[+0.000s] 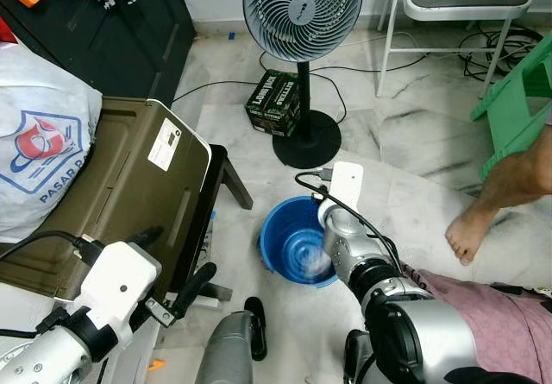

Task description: Clean up the room

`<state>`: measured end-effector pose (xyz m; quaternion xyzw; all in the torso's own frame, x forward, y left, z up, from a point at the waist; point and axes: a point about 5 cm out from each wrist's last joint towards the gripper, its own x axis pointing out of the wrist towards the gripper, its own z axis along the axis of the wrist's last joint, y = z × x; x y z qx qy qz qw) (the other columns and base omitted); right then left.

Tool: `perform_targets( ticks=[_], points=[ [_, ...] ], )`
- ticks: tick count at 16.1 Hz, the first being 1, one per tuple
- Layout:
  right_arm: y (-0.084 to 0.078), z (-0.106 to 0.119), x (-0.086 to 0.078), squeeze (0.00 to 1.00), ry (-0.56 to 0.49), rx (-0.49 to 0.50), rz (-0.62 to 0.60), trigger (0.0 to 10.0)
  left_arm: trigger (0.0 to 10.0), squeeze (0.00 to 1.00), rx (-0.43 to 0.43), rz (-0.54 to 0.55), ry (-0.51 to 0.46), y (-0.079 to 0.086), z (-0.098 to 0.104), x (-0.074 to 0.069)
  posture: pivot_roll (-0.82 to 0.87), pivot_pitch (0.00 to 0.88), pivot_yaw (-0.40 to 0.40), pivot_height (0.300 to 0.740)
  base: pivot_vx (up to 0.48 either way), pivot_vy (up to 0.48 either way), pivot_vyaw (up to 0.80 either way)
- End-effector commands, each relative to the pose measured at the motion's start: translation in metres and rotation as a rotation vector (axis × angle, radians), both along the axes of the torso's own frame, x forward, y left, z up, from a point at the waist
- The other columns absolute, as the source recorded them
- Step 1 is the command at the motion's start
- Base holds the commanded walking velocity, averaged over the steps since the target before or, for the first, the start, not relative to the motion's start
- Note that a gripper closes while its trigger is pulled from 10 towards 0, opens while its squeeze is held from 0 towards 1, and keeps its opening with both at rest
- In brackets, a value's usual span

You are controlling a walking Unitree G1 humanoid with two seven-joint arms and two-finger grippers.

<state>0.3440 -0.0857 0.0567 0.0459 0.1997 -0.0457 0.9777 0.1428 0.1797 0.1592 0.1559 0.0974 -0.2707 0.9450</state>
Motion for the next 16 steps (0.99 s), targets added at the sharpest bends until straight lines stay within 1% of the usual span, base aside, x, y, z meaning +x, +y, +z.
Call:
perform_targets(
  ticks=[1, 3, 4, 5, 6, 7, 8, 9, 11, 12, 13, 14, 16],
  points=[
    [0.014, 0.000, -0.004, 1.00, -0.022, 0.003, 0.058, 10.0, 10.0, 0.00, 0.021, 0.009, 0.016, 0.002, -0.003, 0.000, 0.30, 0.290, 0.171, 0.740, 0.000, 0.000, 0.00],
    [0.022, -0.003, -0.013, 1.00, -0.049, 0.029, 0.121, 10.0, 10.0, 0.00, 0.012, 0.008, 0.003, -0.001, -0.004, 0.004, 0.28, 0.276, 0.162, 0.740, 0.000, 0.000, 0.00],
    [0.024, -0.004, -0.019, 1.00, -0.070, 0.023, 0.165, 10.0, 10.0, 0.00, 0.006, 0.014, -0.010, -0.002, -0.006, 0.008, 0.26, 0.263, 0.151, 0.740, 0.000, 0.000, 0.00],
    [0.025, -0.004, -0.026, 1.00, -0.081, 0.040, 0.211, 10.0, 10.0, 0.00, -0.003, 0.016, -0.023, -0.004, -0.007, 0.013, 0.24, 0.250, 0.142, 0.740, 0.000, 0.000, 0.00],
    [0.025, -0.003, -0.030, 1.00, -0.088, 0.053, 0.232, 10.0, 10.0, 0.00, -0.011, 0.017, -0.030, -0.006, -0.007, 0.015, 0.23, 0.243, 0.138, 0.740, 0.000, 0.000, 0.00],
    [0.021, 0.000, -0.037, 1.00, -0.113, 0.055, 0.276, 10.0, 10.0, 0.00, -0.025, 0.020, -0.045, -0.009, -0.010, 0.022, 0.19, 0.220, 0.124, 0.740, 0.000, 0.000, 0.00],
    [0.010, 0.009, -0.050, 1.00, -0.153, 0.038, 0.345, 10.0, 10.0, 0.00, -0.046, 0.032, -0.078, -0.013, -0.011, 0.032, 0.15, 0.192, 0.111, 0.740, 0.000, 0.000, 0.00],
    [0.004, 0.010, -0.052, 1.00, -0.162, 0.023, 0.372, 10.0, 10.0, 0.00, -0.055, 0.036, -0.091, -0.016, -0.013, 0.039, 0.12, 0.171, 0.098, 0.740, 0.000, 0.000, 0.00],
    [-0.013, 0.016, -0.067, 1.00, -0.184, -0.009, 0.421, 10.0, 10.0, 0.00, -0.073, 0.055, -0.129, -0.019, -0.013, 0.051, 0.09, 0.142, 0.086, 0.740, 0.000, 0.000, 0.00],
    [-0.028, 0.014, -0.080, 1.00, -0.158, -0.011, 0.437, 10.0, 10.0, 0.00, -0.094, 0.079, -0.153, -0.022, -0.015, 0.063, 0.04, 0.098, 0.070, 0.740, 0.000, 0.000, 0.00],
    [-0.035, 0.014, -0.090, 1.00, -0.150, -0.022, 0.461, 10.0, 10.0, 0.00, -0.104, 0.092, -0.165, -0.024, -0.016, 0.069, 0.03, 0.086, 0.069, 0.740, 0.000, 0.000, 0.00],
    [-0.040, 0.012, -0.098, 1.00, -0.128, -0.031, 0.514, 10.0, 10.0, 0.00, -0.102, 0.095, -0.173, -0.026, -0.019, 0.075, 0.00, 0.059, 0.070, 0.740, 0.000, 0.000, 0.00],
    [-0.050, 0.011, -0.116, 1.00, -0.099, -0.085, 0.641, 10.0, 10.0, 0.00, -0.105, 0.109, -0.194, -0.030, -0.023, 0.083, -0.04, 0.023, 0.081, 0.740, 0.000, 0.000, 0.00]
  ],
)
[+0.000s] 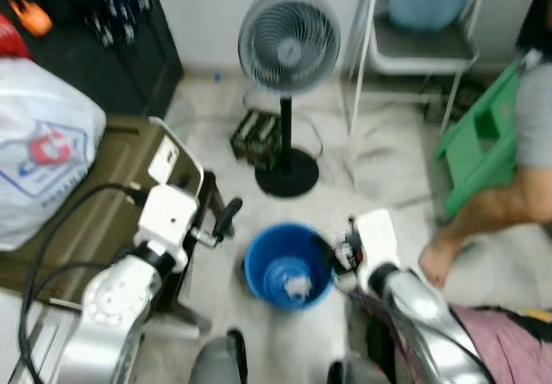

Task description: Clean up the room

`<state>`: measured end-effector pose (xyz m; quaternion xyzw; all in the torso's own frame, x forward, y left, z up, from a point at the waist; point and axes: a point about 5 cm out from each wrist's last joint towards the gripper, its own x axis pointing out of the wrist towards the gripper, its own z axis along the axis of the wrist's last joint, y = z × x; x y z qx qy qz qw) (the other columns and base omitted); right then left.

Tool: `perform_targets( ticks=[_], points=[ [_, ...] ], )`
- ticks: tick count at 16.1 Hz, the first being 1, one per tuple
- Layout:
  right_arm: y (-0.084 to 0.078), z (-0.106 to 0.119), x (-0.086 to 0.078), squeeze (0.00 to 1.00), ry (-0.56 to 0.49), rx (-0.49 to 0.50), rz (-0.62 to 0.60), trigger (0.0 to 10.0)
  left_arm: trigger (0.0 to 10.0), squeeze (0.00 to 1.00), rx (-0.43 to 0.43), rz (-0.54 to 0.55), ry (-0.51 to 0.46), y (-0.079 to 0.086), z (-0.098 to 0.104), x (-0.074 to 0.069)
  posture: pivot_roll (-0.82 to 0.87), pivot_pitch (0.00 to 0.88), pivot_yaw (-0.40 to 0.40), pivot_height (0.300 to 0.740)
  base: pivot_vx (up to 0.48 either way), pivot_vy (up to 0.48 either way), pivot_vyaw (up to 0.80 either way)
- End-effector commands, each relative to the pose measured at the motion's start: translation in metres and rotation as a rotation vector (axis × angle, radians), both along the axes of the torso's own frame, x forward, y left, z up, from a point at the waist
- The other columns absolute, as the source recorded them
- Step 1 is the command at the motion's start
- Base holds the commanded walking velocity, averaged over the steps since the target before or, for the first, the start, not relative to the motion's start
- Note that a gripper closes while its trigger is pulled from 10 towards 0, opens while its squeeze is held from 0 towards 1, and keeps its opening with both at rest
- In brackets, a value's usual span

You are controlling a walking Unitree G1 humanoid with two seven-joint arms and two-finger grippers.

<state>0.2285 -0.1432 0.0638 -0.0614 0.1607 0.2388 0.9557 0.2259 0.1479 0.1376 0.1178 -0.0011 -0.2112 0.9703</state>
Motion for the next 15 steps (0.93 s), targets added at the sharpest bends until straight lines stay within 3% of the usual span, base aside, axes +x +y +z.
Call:
perform_targets(
  ticks=[1, 3, 4, 5, 6, 9, 11, 12, 14, 15],
  points=[
    [0.004, 0.006, -0.005, 1.00, -0.002, -0.014, 0.077, 10.0, 10.0, 0.00, 0.016, 0.019, -0.014, 0.000, -0.003, 0.005, -0.07, 0.003, 0.088, 0.740, 0.000, 0.000, 0.00],
    [0.000, 0.012, -0.001, 1.00, -0.028, -0.010, 0.077, 10.0, 10.0, 0.00, 0.010, 0.051, -0.032, -0.003, -0.006, 0.013, -0.08, 0.000, 0.086, 0.740, 0.000, 0.000, 0.00],
    [-0.003, 0.018, 0.008, 0.96, -0.074, 0.018, 0.012, 10.0, 10.0, 0.00, -0.006, 0.078, -0.037, -0.001, -0.007, 0.014, -0.09, 0.000, 0.069, 0.740, 0.000, 0.000, 0.00],
    [-0.005, 0.025, 0.016, 0.00, -0.106, 0.055, -0.055, 10.0, 10.0, 0.00, -0.024, 0.108, -0.038, 0.001, -0.010, 0.016, -0.09, 0.000, 0.060, 0.740, 0.000, 0.000, 0.00],
    [-0.006, 0.032, 0.022, 0.00, -0.139, 0.097, -0.117, 10.0, 10.0, 0.00, -0.040, 0.139, -0.036, 0.003, -0.015, 0.015, -0.09, 0.000, 0.048, 0.740, 0.000, 0.000, 0.00],
    [-0.013, 0.040, 0.041, 0.00, -0.191, 0.067, -0.280, 10.0, 10.0, 0.00, -0.092, 0.198, -0.043, 0.004, -0.021, 0.013, -0.09, 0.000, 0.024, 0.740, 0.000, 0.000, 0.00],
    [-0.003, 0.054, 0.054, 0.00, -0.288, 0.048, -0.239, 10.0, 10.0, 0.00, -0.102, 0.215, -0.090, 0.005, -0.014, 0.021, -0.07, 0.000, 0.022, 0.740, 0.000, 0.000, 0.00],
    [-0.003, 0.055, 0.057, 0.00, -0.285, 0.083, -0.282, 10.0, 10.0, 0.00, -0.108, 0.206, -0.095, 0.005, -0.012, 0.022, -0.07, 0.000, 0.020, 0.740, 0.000, 0.000, 0.00],
    [-0.013, 0.055, 0.059, 0.00, -0.300, 0.027, -0.369, 10.0, 10.0, 0.00, -0.091, 0.223, -0.099, 0.011, -0.013, 0.022, -0.06, 0.000, 0.018, 0.740, 0.000, 0.000, 0.00],
    [-0.019, 0.052, 0.057, 0.00, -0.236, 0.098, -0.411, 10.0, 10.0, 0.00, -0.087, 0.253, -0.098, 0.016, -0.016, 0.020, -0.07, 0.000, 0.021, 0.740, 0.000, 0.000, 0.00]
  ],
)
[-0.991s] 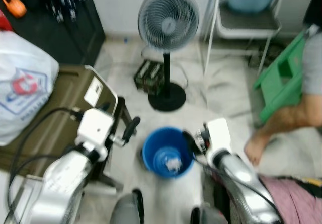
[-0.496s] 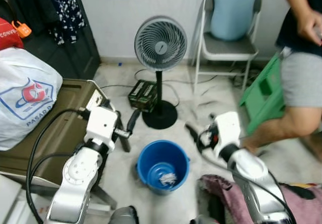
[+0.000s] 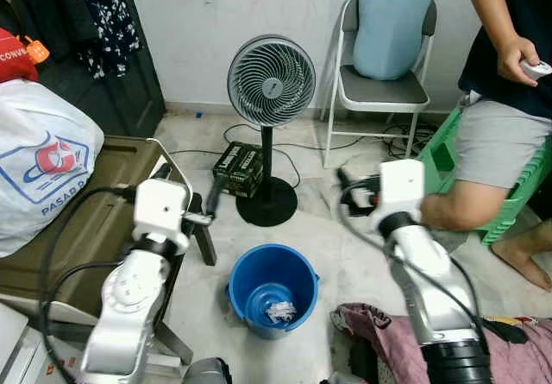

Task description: Clean up the room

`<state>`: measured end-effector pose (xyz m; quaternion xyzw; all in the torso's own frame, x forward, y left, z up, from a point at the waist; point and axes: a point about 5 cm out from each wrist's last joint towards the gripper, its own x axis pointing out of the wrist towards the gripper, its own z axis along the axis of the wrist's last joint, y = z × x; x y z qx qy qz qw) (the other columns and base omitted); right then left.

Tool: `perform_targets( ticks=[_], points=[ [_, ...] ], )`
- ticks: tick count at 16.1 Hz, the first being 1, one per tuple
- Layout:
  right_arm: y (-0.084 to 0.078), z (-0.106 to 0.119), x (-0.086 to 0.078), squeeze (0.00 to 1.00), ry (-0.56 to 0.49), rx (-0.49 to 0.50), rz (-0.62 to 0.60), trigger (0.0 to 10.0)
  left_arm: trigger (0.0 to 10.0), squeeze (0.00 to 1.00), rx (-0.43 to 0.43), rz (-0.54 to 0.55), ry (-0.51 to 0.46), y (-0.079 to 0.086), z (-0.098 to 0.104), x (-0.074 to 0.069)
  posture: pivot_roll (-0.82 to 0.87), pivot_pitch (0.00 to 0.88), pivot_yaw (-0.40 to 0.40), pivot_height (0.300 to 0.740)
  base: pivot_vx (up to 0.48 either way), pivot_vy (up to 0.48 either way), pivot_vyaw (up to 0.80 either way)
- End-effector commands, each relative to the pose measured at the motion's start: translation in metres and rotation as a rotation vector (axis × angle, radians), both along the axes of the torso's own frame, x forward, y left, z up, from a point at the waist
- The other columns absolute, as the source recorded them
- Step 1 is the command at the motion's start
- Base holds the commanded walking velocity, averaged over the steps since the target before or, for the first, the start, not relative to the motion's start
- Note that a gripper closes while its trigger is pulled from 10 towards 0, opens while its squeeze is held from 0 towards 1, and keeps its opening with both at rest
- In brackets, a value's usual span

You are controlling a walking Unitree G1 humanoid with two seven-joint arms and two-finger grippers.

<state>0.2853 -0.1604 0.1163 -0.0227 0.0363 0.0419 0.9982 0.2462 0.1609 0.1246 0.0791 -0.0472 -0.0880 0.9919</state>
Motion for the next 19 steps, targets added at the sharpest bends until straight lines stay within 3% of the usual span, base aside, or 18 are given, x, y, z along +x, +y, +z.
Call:
perform_targets(
  ticks=[1, 2, 5, 8, 12, 19],
  points=[
    [-0.005, -0.001, -0.003, 0.00, 0.008, 0.014, -0.027, 10.0, 10.0, 0.00, 0.005, 0.032, 0.018, 0.005, -0.005, -0.002, -0.07, 0.000, 0.023, 0.740, 0.000, 0.000, 0.00],
    [-0.006, 0.001, -0.006, 0.00, -0.018, -0.048, -0.018, 10.0, 10.0, 0.00, -0.009, 0.031, 0.031, 0.004, -0.009, -0.004, -0.07, 0.000, 0.026, 0.740, 0.000, 0.000, 0.00],
    [0.004, 0.002, -0.003, 0.00, -0.031, -0.039, 0.012, 10.0, 10.0, 0.00, -0.003, 0.004, 0.022, -0.006, -0.009, -0.002, -0.08, 0.000, 0.020, 0.740, 0.000, 0.000, 0.80],
    [0.011, 0.007, 0.000, 0.00, -0.043, -0.040, 0.042, 10.0, 10.0, 0.00, -0.021, 0.100, -0.011, 0.001, -0.005, -0.003, -0.07, 0.000, -0.003, 0.740, 0.000, 0.000, 0.80],
    [0.013, 0.007, -0.006, 0.00, -0.044, -0.037, 0.068, 10.0, 10.0, 0.00, -0.022, 0.118, 0.020, 0.004, -0.012, -0.020, -0.07, 0.000, -0.007, 0.740, 0.000, 0.000, 0.80],
    [0.009, 0.005, -0.006, 0.00, -0.035, -0.042, 0.066, 10.0, 10.0, 0.00, -0.022, 0.130, 0.024, 0.005, -0.012, -0.022, -0.07, 0.000, -0.017, 0.740, 0.000, 0.000, 0.80]
  ],
)
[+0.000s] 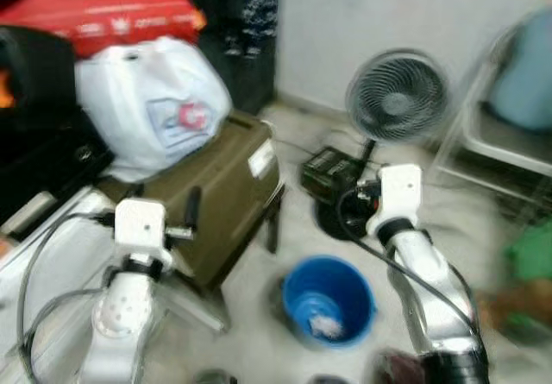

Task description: Clean up the room

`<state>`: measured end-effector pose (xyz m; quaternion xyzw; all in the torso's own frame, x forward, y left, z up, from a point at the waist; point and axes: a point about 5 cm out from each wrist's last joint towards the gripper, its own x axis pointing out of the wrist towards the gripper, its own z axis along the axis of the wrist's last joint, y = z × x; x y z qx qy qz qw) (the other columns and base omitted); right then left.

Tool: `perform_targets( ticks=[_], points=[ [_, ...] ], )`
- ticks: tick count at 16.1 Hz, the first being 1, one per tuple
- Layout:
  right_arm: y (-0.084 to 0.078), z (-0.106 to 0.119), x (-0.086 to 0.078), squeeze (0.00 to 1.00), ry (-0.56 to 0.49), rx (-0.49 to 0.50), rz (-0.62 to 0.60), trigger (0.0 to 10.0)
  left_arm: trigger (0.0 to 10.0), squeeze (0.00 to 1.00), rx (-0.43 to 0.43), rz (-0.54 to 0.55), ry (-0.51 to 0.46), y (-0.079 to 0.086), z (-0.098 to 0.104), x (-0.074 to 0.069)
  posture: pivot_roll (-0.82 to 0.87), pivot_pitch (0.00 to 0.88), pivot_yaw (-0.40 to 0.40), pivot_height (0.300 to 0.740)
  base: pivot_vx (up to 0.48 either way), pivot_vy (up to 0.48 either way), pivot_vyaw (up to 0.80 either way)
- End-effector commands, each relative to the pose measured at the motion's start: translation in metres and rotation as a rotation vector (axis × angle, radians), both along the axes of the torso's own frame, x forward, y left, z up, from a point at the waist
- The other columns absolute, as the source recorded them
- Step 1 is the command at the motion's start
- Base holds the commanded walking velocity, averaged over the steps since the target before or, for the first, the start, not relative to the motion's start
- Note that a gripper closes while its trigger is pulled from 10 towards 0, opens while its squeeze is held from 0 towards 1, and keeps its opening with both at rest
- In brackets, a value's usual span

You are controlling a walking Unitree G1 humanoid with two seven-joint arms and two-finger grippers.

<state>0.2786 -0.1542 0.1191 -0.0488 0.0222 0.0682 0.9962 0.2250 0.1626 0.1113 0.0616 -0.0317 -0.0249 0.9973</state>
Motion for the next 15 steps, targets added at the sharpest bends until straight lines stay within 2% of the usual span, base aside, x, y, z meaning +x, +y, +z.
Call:
perform_targets(
  ticks=[1, 5, 8, 10, 13, 14, 15],
  points=[
    [0.001, 0.003, 0.000, 0.00, -0.004, 0.003, 0.009, 10.0, 10.0, 0.00, 0.017, 0.010, 0.002, 0.004, 0.002, -0.002, -0.07, 0.000, -0.018, 0.740, 0.000, 0.000, 0.80],
    [-0.005, -0.001, -0.010, 0.00, 0.012, -0.005, 0.006, 10.0, 10.0, 0.00, 0.042, 0.034, 0.036, 0.015, -0.004, -0.018, -0.06, 0.000, -0.019, 0.740, 0.000, 0.000, 0.80],
    [-0.012, -0.012, -0.024, 0.00, 0.049, -0.024, 0.020, 10.0, 10.0, 0.00, 0.061, 0.070, 0.037, 0.026, -0.003, -0.025, -0.06, 0.000, -0.021, 0.740, 0.000, 0.000, 0.80],
    [-0.018, -0.016, -0.028, 0.00, 0.069, -0.035, 0.009, 10.0, 10.0, 0.00, 0.063, 0.074, 0.047, 0.028, -0.004, -0.030, -0.06, 0.000, -0.022, 0.740, 0.000, 0.000, 0.64],
    [-0.022, -0.017, -0.028, 0.00, 0.072, -0.055, 0.008, 10.0, 10.0, 0.00, 0.050, -0.014, 0.086, 0.022, -0.008, -0.038, -0.06, 0.000, -0.021, 0.740, 0.000, 0.000, 0.00],
    [-0.019, -0.016, -0.026, 0.00, 0.065, -0.061, 0.023, 10.0, 10.0, 0.00, 0.071, -0.089, 0.078, 0.017, -0.008, -0.040, -0.06, 0.000, -0.020, 0.740, 0.000, 0.000, 0.80],
    [-0.017, -0.016, -0.025, 0.00, 0.060, -0.063, 0.032, 10.0, 10.0, 0.00, 0.074, -0.092, 0.077, 0.016, -0.007, -0.040, -0.06, 0.000, -0.020, 0.740, 0.000, 0.000, 0.80]
  ],
)
